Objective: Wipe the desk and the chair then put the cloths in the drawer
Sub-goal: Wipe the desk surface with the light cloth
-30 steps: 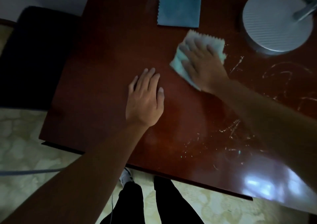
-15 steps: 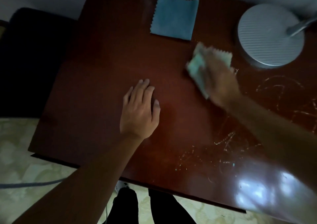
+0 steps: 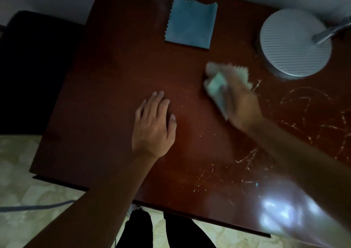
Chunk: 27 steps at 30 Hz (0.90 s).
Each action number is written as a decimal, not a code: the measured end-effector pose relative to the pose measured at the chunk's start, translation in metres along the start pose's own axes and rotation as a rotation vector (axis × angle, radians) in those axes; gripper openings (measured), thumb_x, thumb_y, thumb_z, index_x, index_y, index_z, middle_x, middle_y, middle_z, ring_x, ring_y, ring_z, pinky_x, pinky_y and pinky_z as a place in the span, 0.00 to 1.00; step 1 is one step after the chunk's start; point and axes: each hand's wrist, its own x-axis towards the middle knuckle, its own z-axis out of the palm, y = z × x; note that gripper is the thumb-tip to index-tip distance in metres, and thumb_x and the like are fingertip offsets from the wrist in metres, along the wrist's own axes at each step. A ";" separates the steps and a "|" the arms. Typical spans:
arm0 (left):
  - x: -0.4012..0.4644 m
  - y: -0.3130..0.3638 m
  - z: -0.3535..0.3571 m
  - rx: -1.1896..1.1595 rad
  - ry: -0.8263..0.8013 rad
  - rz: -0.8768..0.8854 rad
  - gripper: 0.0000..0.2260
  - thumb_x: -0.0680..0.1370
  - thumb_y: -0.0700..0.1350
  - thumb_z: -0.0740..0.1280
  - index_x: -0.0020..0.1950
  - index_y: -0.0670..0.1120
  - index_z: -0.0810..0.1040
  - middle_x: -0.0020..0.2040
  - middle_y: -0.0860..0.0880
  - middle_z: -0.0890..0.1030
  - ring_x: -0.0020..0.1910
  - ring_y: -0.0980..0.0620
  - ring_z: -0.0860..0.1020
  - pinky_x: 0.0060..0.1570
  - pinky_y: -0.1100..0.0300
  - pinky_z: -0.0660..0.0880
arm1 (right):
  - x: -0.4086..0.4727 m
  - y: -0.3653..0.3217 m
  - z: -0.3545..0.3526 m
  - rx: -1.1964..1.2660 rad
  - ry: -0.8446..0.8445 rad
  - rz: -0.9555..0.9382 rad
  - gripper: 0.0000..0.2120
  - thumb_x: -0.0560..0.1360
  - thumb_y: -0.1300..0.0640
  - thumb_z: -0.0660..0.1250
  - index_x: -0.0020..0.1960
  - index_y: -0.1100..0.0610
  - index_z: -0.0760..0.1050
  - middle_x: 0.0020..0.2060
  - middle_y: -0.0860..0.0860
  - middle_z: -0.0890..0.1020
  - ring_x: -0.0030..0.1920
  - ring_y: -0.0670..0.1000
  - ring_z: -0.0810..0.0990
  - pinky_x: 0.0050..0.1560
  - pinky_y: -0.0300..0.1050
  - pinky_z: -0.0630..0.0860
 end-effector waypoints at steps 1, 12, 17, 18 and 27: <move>0.000 -0.001 0.000 0.000 -0.011 -0.003 0.20 0.81 0.50 0.56 0.68 0.41 0.72 0.72 0.42 0.71 0.75 0.46 0.64 0.74 0.49 0.58 | 0.023 0.011 -0.007 -0.051 0.070 0.059 0.23 0.84 0.54 0.52 0.76 0.60 0.61 0.73 0.60 0.68 0.73 0.55 0.67 0.72 0.49 0.65; 0.000 0.001 -0.001 0.000 0.000 0.006 0.19 0.81 0.48 0.56 0.67 0.40 0.74 0.71 0.41 0.72 0.74 0.44 0.66 0.72 0.46 0.60 | 0.007 -0.027 0.048 -0.198 -0.101 -0.069 0.24 0.82 0.57 0.56 0.75 0.65 0.61 0.74 0.63 0.64 0.75 0.62 0.62 0.75 0.60 0.59; 0.001 0.000 0.000 -0.020 -0.010 -0.004 0.20 0.82 0.48 0.52 0.67 0.40 0.73 0.72 0.41 0.71 0.74 0.44 0.65 0.73 0.46 0.59 | -0.073 -0.043 0.050 -0.062 -0.249 -0.323 0.21 0.82 0.58 0.57 0.74 0.62 0.65 0.74 0.57 0.66 0.77 0.54 0.60 0.76 0.57 0.59; 0.001 0.000 0.001 -0.029 0.000 -0.006 0.19 0.82 0.48 0.53 0.67 0.40 0.73 0.71 0.41 0.72 0.74 0.44 0.66 0.73 0.47 0.59 | -0.060 -0.037 0.048 -0.073 -0.237 -0.328 0.21 0.82 0.59 0.58 0.74 0.63 0.65 0.74 0.58 0.66 0.76 0.56 0.61 0.76 0.58 0.59; -0.001 0.001 0.001 -0.094 0.011 -0.048 0.19 0.82 0.48 0.52 0.68 0.41 0.72 0.71 0.43 0.72 0.74 0.47 0.65 0.75 0.52 0.55 | 0.155 -0.022 0.046 -0.093 -0.059 0.017 0.18 0.84 0.56 0.51 0.65 0.65 0.71 0.58 0.62 0.79 0.59 0.61 0.77 0.61 0.49 0.68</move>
